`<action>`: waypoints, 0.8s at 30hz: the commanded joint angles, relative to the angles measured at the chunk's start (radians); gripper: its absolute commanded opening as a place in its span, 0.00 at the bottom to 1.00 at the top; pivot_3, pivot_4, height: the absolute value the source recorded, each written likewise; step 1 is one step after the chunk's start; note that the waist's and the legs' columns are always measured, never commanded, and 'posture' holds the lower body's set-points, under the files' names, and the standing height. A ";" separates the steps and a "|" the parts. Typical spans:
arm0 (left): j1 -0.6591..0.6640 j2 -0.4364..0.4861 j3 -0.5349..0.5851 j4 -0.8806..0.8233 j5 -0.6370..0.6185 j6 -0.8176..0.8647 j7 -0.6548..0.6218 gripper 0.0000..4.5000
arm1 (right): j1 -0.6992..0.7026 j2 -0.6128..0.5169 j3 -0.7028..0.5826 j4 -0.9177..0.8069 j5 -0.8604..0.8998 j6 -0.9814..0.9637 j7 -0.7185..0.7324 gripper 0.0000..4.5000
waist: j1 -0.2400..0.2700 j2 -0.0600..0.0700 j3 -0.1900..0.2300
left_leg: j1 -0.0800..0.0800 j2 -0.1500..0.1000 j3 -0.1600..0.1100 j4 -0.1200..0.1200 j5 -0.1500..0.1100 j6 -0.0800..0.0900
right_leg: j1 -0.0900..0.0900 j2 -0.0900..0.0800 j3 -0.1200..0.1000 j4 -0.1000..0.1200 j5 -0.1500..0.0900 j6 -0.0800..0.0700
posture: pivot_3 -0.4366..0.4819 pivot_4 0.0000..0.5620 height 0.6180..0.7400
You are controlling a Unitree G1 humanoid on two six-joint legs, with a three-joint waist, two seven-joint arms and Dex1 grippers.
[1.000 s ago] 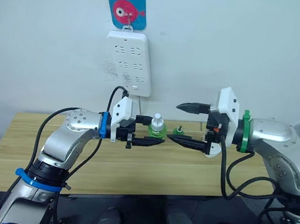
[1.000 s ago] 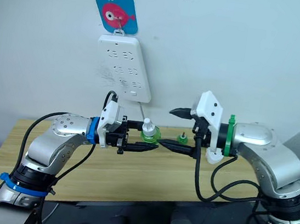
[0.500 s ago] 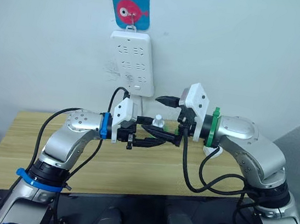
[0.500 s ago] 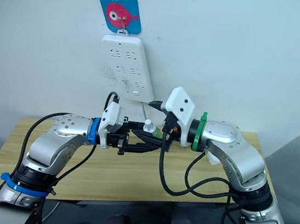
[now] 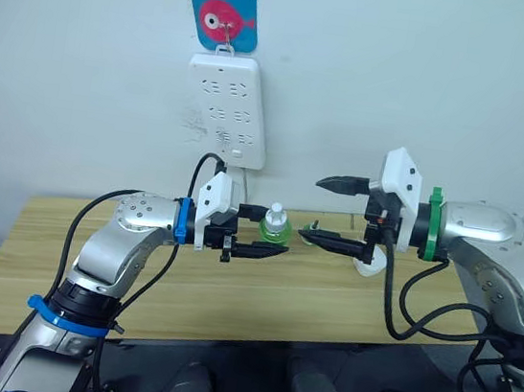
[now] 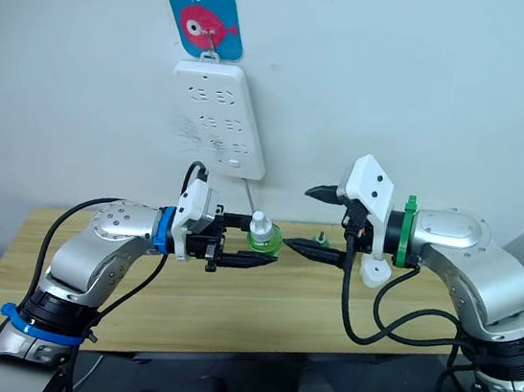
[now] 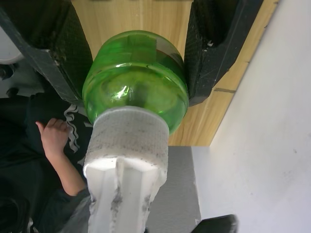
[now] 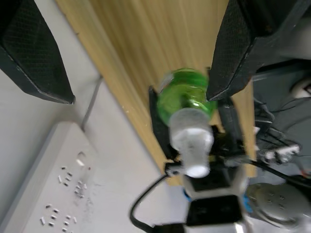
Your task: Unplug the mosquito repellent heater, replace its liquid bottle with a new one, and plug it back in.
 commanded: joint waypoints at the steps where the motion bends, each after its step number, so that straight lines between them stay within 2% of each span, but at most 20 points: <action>1: -0.005 0.004 0.011 -0.021 -0.004 -0.024 -0.011 0.51 | -0.033 0.044 -0.022 -0.065 0.087 0.042 -0.024 1.00 | -0.001 0.000 0.000 | 0.000 0.000 0.000 0.000 0.000 0.000 | 0.000 0.000 0.000 0.000 0.000 0.000 | 0.30 0.27 0.88; 9: -0.009 0.001 0.008 -0.019 -0.002 -0.026 -0.014 0.51 | -0.066 0.139 0.061 -0.023 0.042 0.038 -0.094 1.00 | 0.004 0.000 0.000 | -0.001 0.000 0.000 0.000 0.000 0.000 | 0.000 0.000 0.000 0.000 0.000 0.000 | 0.30 0.27 0.88; 10: -0.009 0.001 0.008 -0.019 -0.001 -0.026 -0.014 0.51 | -0.068 0.143 0.069 -0.016 0.035 0.032 -0.095 0.96 | 0.004 0.000 0.000 | -0.001 0.000 0.000 0.000 0.000 0.000 | 0.000 0.000 0.000 0.000 0.000 0.000 | 0.30 0.27 0.88; 13: -0.008 0.003 0.010 -0.019 -0.001 -0.026 -0.015 0.51 | -0.079 0.158 0.084 0.002 0.023 0.023 -0.092 0.80 | 0.003 0.000 0.000 | 0.000 0.000 0.000 0.000 0.000 0.000 | 0.000 0.000 0.000 0.000 0.000 0.000 | 0.31 0.27 0.88; 21: -0.008 0.004 0.013 -0.019 -0.001 -0.019 -0.011 0.51 | -0.092 0.156 0.096 0.016 0.011 0.002 -0.055 0.12 | 0.003 0.000 0.000 | 0.000 0.000 0.000 0.000 0.000 0.000 | 0.000 0.000 0.000 0.000 0.000 0.000 | 0.31 0.28 0.88; 22: -0.007 0.005 0.014 -0.019 -0.001 -0.016 -0.010 0.51 | -0.096 0.155 0.085 0.014 0.022 0.003 -0.050 0.08 | 0.003 0.000 0.000 | 0.000 0.000 0.000 0.000 0.000 0.000 | 0.000 0.000 0.000 0.000 0.000 0.000 | 0.31 0.28 0.88; 24: -0.004 0.006 0.019 -0.019 0.000 -0.007 -0.001 0.51 | -0.109 0.165 0.048 0.011 0.057 0.009 -0.048 0.08 | 0.003 0.000 0.000 | 0.000 0.000 0.000 0.000 0.000 0.000 | 0.000 0.000 0.000 0.000 0.000 0.000 | 0.31 0.28 0.88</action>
